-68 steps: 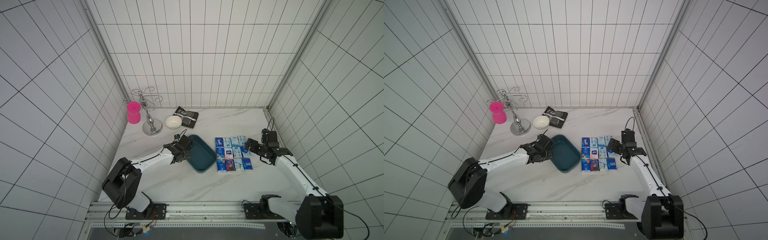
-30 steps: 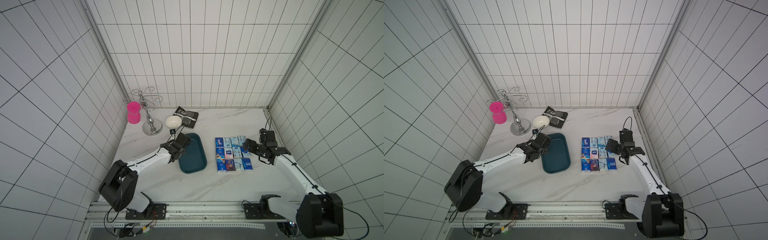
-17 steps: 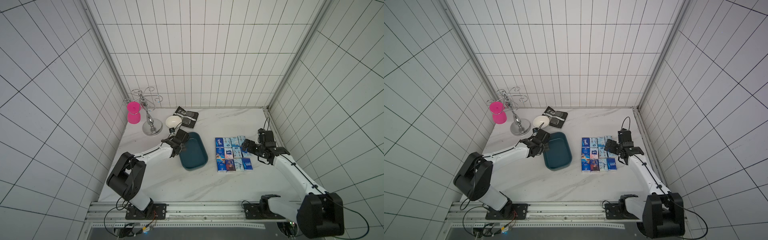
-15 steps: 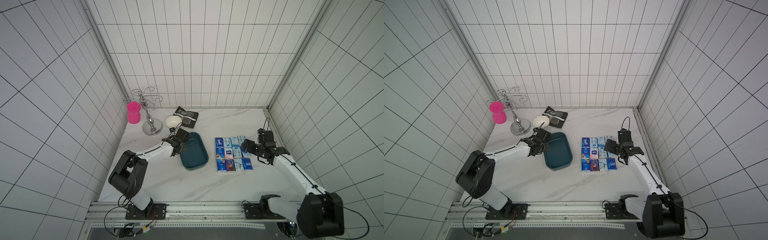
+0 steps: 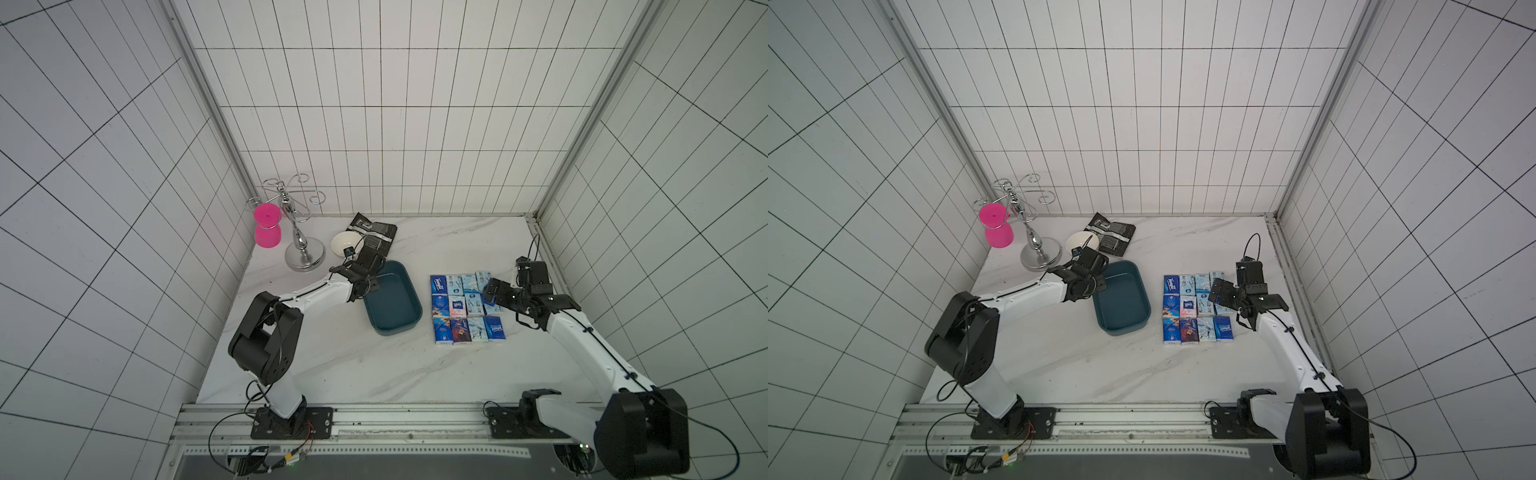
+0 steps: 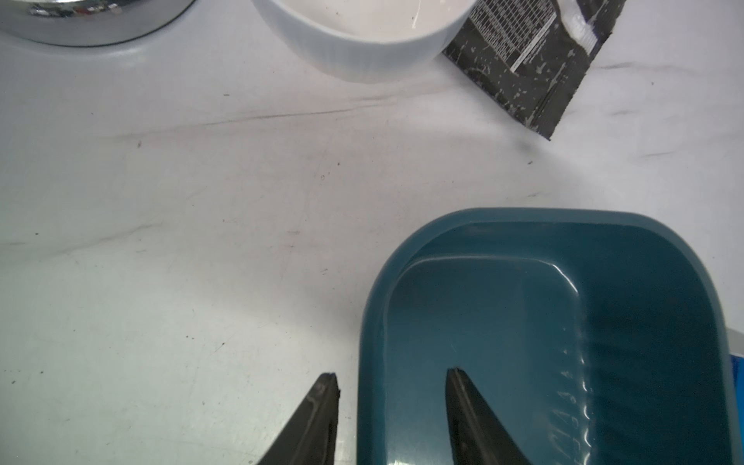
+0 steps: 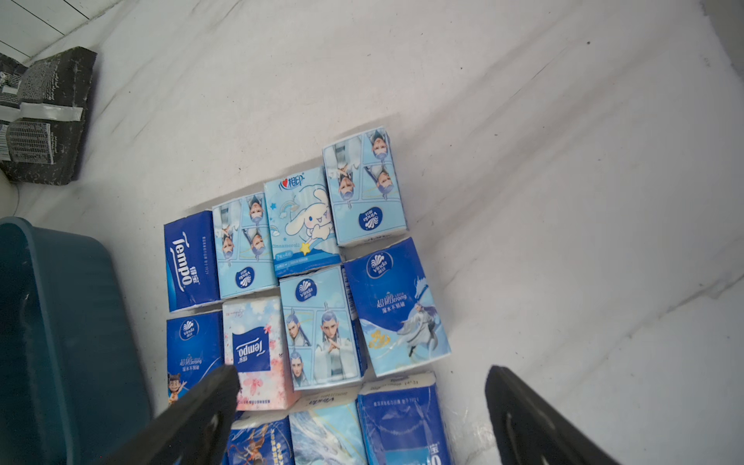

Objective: Take the pocket tissues out of the storage box
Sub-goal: Adjust the storage box at the center of the board, then reset both arms

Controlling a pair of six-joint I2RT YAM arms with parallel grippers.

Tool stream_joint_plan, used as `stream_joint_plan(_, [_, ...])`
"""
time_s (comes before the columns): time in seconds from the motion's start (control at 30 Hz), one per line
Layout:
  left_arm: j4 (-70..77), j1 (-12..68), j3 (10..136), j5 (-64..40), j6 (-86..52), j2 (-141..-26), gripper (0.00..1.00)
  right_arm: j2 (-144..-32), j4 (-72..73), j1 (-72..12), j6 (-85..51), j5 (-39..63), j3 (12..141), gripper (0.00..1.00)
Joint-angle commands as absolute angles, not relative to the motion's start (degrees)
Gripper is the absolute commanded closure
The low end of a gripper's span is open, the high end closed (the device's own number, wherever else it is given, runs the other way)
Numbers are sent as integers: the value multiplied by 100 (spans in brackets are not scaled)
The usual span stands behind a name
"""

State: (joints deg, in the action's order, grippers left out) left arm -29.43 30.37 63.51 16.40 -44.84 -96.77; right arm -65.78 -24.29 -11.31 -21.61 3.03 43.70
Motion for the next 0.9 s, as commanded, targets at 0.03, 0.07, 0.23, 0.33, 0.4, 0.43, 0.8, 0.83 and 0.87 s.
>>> stream_joint_plan(0.03, [-3314, 3006, 6486, 2021, -4372, -9049, 43, -6545, -2546, -1178, -2078, 88, 4390, 1])
stream_joint_plan(0.07, [-3395, 2998, 6486, 2075, -4348, -8909, 41, -6561, -2533, -1178, -2091, 63, 4399, 1])
stream_joint_plan(0.23, [-3644, 2979, 6380, 2414, -4259, -8353, 24, -6562, -2463, -1177, -2095, -147, 4491, 1])
stream_joint_plan(0.33, [-3509, 2940, 6100, 3209, -4364, -8074, 2, -6470, -2102, -1170, -2006, -575, 4428, 1])
stream_joint_plan(0.4, [-3366, 2813, 5920, 3468, -4537, -7983, 2, -6469, -1863, -1108, -1885, -1014, 4462, 1])
stream_joint_plan(0.43, [-3371, 2766, 5891, 3540, -4597, -7972, 2, -6472, -1770, -1048, -1813, -1095, 4489, 1])
stream_joint_plan(0.8, [-2599, 2229, 5244, 4499, -4434, -7340, 1, -6343, 1597, -55, -583, -1232, 2836, 1])
stream_joint_plan(0.83, [-2410, 2232, 5117, 4405, -4399, -7268, 1, -6515, 1754, 49, -652, -1221, 2811, 1])
stream_joint_plan(0.87, [-2175, 2232, 5022, 4378, -4323, -7251, 1, -6680, 2007, 98, -684, -1247, 2756, 1])
